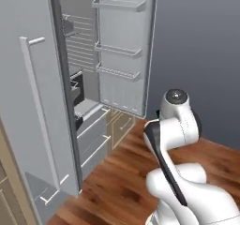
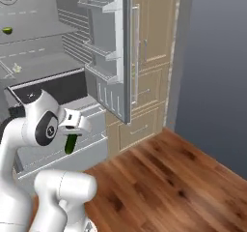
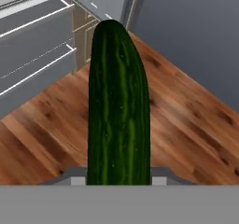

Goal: Place the cucumber in the correct fridge rack based on whether it is a fruit or vegetable. Finally, close the fridge door.

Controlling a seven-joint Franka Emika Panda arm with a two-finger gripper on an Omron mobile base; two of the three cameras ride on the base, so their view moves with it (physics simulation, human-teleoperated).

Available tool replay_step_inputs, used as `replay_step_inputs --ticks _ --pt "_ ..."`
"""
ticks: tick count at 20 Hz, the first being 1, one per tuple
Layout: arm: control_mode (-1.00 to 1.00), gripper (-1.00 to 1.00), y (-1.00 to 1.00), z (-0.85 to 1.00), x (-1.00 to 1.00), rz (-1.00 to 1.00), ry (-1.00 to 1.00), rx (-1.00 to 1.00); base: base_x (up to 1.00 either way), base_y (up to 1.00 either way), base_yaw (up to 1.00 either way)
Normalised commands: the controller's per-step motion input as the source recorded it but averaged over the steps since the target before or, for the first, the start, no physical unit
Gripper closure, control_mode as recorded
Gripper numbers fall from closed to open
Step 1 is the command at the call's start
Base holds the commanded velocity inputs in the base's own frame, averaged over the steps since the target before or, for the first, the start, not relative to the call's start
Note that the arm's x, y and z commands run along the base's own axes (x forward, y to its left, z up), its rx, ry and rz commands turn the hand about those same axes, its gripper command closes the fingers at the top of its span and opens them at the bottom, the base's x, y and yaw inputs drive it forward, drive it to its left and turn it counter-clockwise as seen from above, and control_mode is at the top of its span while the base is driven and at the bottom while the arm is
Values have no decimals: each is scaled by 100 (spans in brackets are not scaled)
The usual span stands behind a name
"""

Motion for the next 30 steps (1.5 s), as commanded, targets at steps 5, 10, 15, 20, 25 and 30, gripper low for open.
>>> replay_step_inputs --ticks 5,10,15,20,25,30 --pt "100 100 0 0 0 0 0 0 100 -19 52" --pt "100 100 0 0 0 0 0 0 97 -11 51" --pt "100 100 0 0 0 0 0 0 39 -4 54" --pt "100 100 0 0 0 0 0 0 48 -34 53" --pt "100 100 0 0 0 0 0 0 63 -57 46" --pt "100 100 0 0 0 0 0 0 49 -20 31"
